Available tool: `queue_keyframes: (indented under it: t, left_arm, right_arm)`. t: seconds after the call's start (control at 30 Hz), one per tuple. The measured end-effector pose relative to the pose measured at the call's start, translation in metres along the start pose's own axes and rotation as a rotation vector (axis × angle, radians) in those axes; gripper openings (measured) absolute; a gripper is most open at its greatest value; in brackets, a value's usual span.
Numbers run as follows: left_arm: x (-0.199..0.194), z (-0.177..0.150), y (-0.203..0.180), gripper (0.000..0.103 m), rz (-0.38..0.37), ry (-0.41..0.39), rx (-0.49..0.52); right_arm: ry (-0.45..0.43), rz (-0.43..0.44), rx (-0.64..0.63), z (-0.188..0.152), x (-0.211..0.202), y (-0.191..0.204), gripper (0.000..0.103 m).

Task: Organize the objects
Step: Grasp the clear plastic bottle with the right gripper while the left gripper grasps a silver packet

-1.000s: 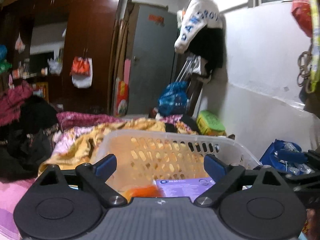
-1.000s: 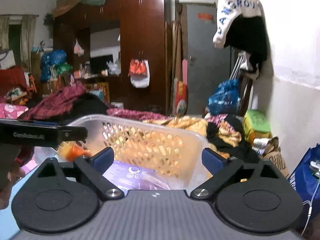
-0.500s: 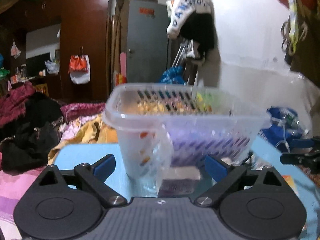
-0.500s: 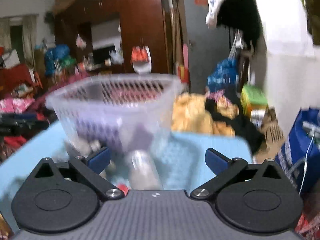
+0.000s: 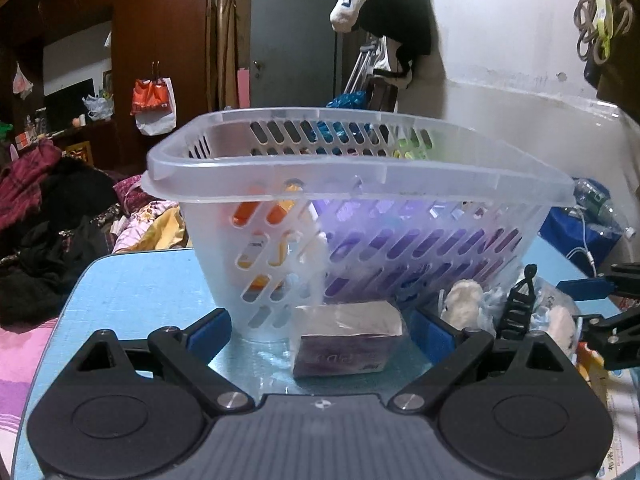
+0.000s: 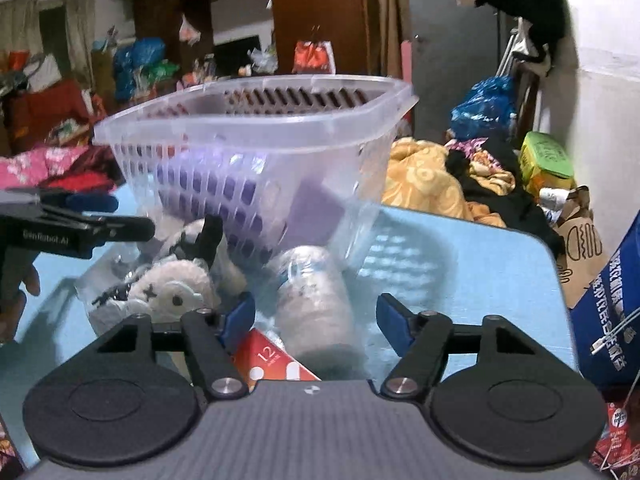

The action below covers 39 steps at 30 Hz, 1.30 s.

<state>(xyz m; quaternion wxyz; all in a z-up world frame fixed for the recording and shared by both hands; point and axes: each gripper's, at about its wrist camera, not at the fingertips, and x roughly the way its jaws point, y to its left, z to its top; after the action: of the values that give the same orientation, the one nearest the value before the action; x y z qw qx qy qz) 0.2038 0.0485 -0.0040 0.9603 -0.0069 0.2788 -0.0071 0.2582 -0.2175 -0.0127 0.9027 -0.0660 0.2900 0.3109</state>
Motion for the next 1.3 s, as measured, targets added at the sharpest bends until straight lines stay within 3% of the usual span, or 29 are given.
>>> queue_keyframes:
  t: [0.33,0.6,0.67,0.73,0.77,1.07,1.3]
  left_arm:
    - [0.01,-0.001,-0.013,0.095,0.02,0.029,0.028]
    - [0.012,0.001,-0.022,0.088,0.01,0.035,0.039]
    - [0.011,0.001,-0.021,0.082,-0.003,0.034,0.036]
    - [0.009,0.001,-0.021,0.062,-0.013,0.032,0.032]
    - [0.009,0.0,-0.02,0.058,-0.009,0.035,0.034]
    - [-0.011,-0.009,-0.005,0.048,-0.034,-0.007,0.005]
    - [-0.018,-0.011,0.007,0.047,-0.059,-0.032,-0.029]
  right_arm:
    - [0.031,-0.016,-0.016,-0.002,0.007,-0.001,0.051]
    - [0.012,-0.025,-0.013,-0.002,0.0,-0.008,0.049]
    - [0.004,-0.025,-0.011,-0.001,-0.003,-0.01,0.049]
    - [-0.005,-0.028,-0.006,0.0,-0.006,-0.012,0.049]
    - [-0.008,-0.029,-0.004,0.001,-0.007,-0.012,0.049]
    - [-0.046,-0.049,-0.013,0.003,-0.025,-0.013,0.049]
    - [-0.085,-0.063,-0.027,0.002,-0.037,-0.009,0.049]
